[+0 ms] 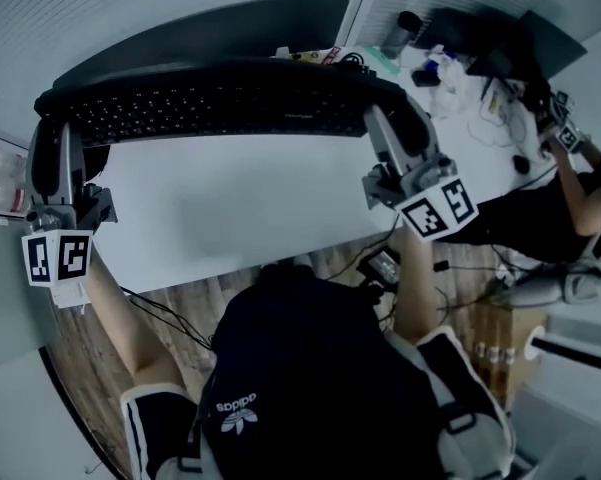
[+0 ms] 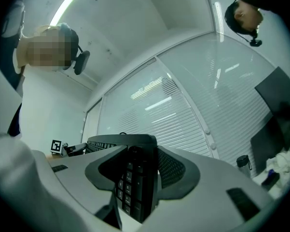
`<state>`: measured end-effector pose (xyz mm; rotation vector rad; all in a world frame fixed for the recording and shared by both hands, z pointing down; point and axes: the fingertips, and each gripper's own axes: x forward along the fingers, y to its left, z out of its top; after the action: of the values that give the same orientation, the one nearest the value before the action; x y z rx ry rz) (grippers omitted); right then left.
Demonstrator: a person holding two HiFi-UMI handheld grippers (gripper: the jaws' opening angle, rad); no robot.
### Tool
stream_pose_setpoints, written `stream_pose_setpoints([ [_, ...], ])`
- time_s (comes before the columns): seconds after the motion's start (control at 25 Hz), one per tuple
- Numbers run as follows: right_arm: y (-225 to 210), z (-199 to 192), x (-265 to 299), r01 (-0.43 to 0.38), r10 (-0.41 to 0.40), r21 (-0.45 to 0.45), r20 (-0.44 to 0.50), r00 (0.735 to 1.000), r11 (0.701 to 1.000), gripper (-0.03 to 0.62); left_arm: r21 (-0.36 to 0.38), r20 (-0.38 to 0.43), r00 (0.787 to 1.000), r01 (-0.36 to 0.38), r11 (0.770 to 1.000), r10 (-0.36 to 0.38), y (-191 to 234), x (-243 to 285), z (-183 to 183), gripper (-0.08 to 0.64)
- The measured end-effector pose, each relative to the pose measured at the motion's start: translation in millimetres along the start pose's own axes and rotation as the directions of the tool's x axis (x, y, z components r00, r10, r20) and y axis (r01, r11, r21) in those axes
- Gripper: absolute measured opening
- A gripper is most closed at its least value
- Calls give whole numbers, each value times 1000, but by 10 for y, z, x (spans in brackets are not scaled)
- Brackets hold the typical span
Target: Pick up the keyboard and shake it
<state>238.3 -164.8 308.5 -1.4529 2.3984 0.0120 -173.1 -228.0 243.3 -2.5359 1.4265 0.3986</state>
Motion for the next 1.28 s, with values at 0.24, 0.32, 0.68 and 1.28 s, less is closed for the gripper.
stream_pose_setpoints([
  [0.24, -6, -30, -21, 1, -1, 7, 8, 1000, 1000, 184, 12, 7, 1000, 4, 1000, -4, -15, 16, 33, 207],
  [0.32, -26, -51, -26, 2, -2, 17, 10, 1000, 1000, 184, 23, 5, 1000, 7, 1000, -7, -21, 26, 47, 207],
  [0.68, -8, -24, -12, -5, 5, 3, 13, 1000, 1000, 184, 22, 8, 1000, 7, 1000, -7, -31, 10, 55, 207],
  [1.28, -25, -41, -19, -1, 1, 1, 8, 1000, 1000, 184, 20, 1, 1000, 6, 1000, -6, -29, 13, 50, 207],
])
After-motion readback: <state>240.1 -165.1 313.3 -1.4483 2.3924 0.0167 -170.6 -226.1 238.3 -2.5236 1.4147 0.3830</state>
